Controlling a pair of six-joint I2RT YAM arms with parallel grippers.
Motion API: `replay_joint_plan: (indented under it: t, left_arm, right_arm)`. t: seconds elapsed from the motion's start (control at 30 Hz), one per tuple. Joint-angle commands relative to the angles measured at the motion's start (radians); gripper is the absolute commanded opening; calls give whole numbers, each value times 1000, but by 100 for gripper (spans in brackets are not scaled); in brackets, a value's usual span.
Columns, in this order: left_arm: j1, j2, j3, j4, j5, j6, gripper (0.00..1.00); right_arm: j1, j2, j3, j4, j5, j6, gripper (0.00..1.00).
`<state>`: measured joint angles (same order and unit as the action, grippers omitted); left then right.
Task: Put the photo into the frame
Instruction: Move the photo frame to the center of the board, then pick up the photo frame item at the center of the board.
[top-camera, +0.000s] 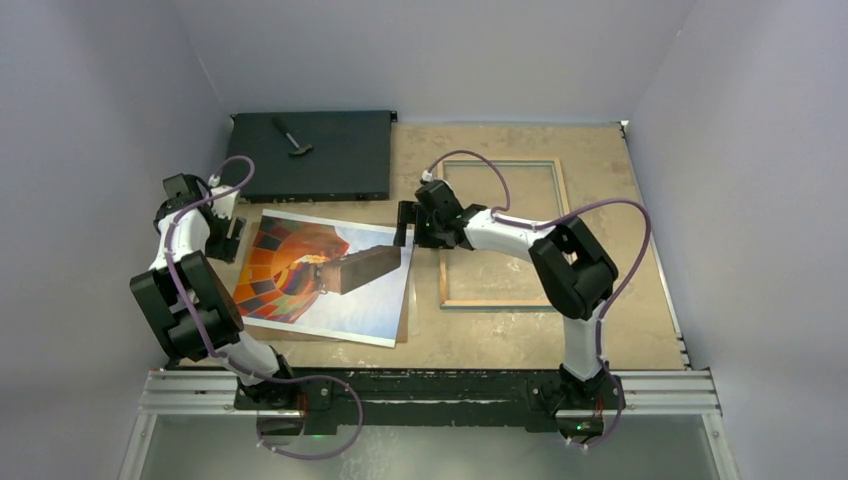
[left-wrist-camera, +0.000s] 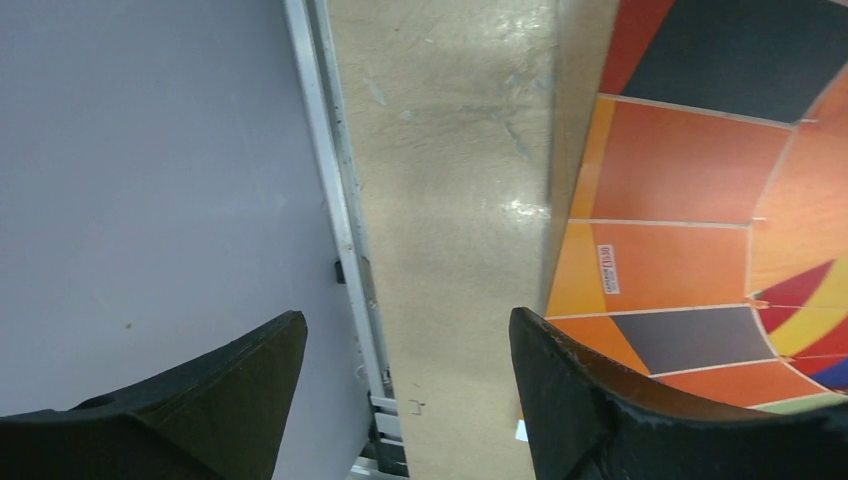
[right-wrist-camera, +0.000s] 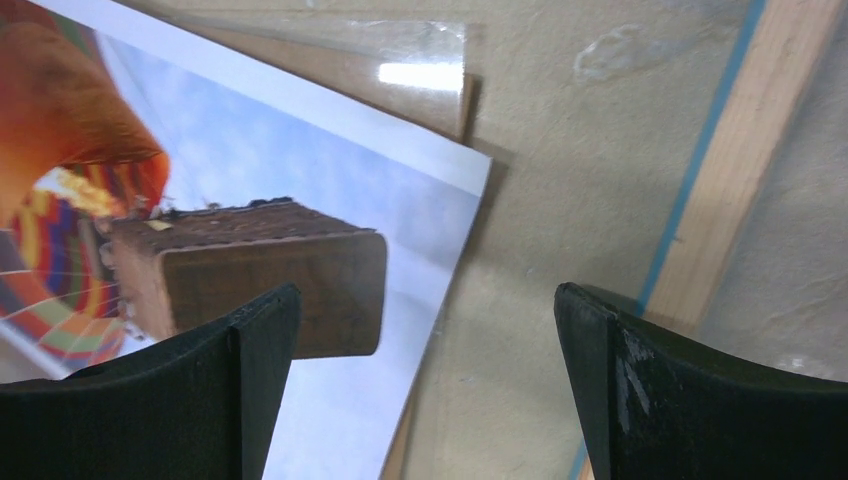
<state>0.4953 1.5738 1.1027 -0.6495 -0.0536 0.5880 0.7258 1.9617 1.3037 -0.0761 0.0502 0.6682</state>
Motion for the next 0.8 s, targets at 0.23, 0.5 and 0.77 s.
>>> replay_joint_plan:
  t: [0.23,0.5,0.77]
  left_arm:
    - [22,22,-46,113,-30,-21,54]
    - [28,-6,8,41,80,-43,54]
    - [28,-30,-91,136,57,-2,62]
  right_arm:
    - [-11,-74,39,0,42,95,99]
    - [3,-153,81,20,-24,76,99]
    - [150,-72,156,-174,131,35,99]
